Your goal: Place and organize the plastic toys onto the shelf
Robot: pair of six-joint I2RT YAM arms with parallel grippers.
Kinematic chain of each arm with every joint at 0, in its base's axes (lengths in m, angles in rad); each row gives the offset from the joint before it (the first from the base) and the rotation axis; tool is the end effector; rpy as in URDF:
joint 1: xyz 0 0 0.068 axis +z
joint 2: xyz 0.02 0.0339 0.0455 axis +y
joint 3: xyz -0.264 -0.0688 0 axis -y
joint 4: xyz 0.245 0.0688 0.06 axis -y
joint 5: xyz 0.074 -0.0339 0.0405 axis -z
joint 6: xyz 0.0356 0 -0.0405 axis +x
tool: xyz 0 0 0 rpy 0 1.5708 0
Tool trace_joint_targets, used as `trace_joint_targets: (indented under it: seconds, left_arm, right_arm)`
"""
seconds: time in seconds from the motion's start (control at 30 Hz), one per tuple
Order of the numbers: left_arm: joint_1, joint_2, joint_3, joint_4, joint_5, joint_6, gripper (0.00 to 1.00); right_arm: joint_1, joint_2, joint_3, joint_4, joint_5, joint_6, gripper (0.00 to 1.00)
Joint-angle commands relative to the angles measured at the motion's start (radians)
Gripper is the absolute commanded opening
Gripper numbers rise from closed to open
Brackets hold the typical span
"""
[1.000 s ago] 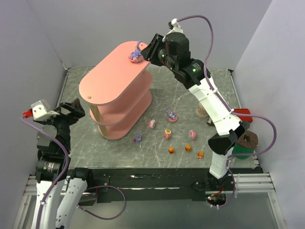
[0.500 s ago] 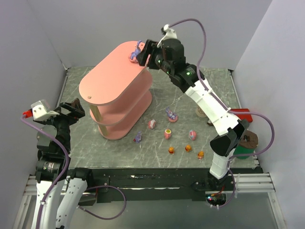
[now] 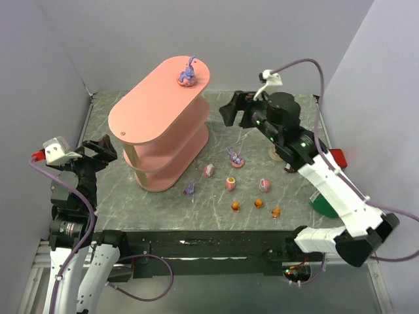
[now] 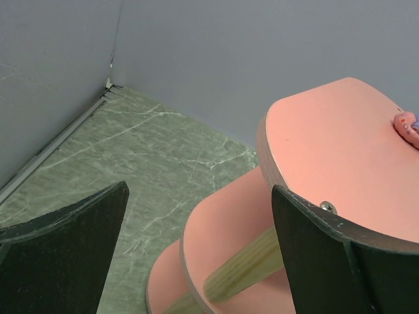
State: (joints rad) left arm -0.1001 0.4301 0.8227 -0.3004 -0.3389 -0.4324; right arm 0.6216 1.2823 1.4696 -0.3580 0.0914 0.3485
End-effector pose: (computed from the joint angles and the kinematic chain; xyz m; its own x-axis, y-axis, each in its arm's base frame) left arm 0.0913 0.0027 0.3827 0.1817 -0.4155 -0.8913 -0.1751 0.8782 -0.4451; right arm 0.2314 0.1617 0.4526 -0.3029 0.2014 -0.9315 -0.4292 0.8439 0.3220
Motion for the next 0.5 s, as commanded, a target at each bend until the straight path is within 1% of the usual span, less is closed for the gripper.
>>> trace_joint_targets:
  seconds: [0.0, 0.1, 0.13, 0.2, 0.27, 0.3, 0.37, 0.43, 0.47]
  left_arm:
    - [0.007, 0.015, 0.007, 0.015, 0.012, -0.008, 0.96]
    - [0.007, 0.009, 0.015, 0.004, 0.032, -0.006, 0.96]
    - [0.007, 0.001, 0.015, 0.004, 0.040, -0.006, 0.96]
    - [0.007, -0.010, 0.013, 0.009, 0.090, -0.005, 0.96]
    - [0.007, -0.024, 0.009, 0.010, 0.123, -0.015, 0.96]
    - [0.007, -0.027, 0.010, 0.007, 0.144, -0.023, 0.96]
    - [0.007, -0.044, 0.009, 0.007, 0.153, -0.049, 0.96]
    - [0.007, -0.056, 0.019, 0.006, 0.202, -0.036, 0.96]
    - [0.007, -0.056, 0.029, -0.005, 0.249, -0.022, 0.96]
  right_arm:
    - [-0.013, -0.063, -0.048, -0.018, -0.008, -0.043, 0.96]
    - [-0.013, -0.084, -0.083, -0.079, -0.050, -0.051, 0.96]
    - [-0.011, -0.104, -0.135, -0.084, -0.065, -0.046, 0.96]
    - [-0.013, -0.126, -0.228, -0.073, -0.113, -0.046, 0.96]
    - [-0.013, -0.152, -0.285, -0.068, -0.137, -0.028, 0.96]
    - [-0.013, -0.168, -0.337, -0.049, -0.175, -0.025, 0.95]
    - [-0.008, -0.178, -0.382, -0.029, -0.212, -0.013, 0.94]
    - [-0.010, -0.182, -0.440, 0.010, -0.245, 0.003, 0.94]
    - [-0.010, -0.181, -0.454, 0.020, -0.249, 0.009, 0.94]
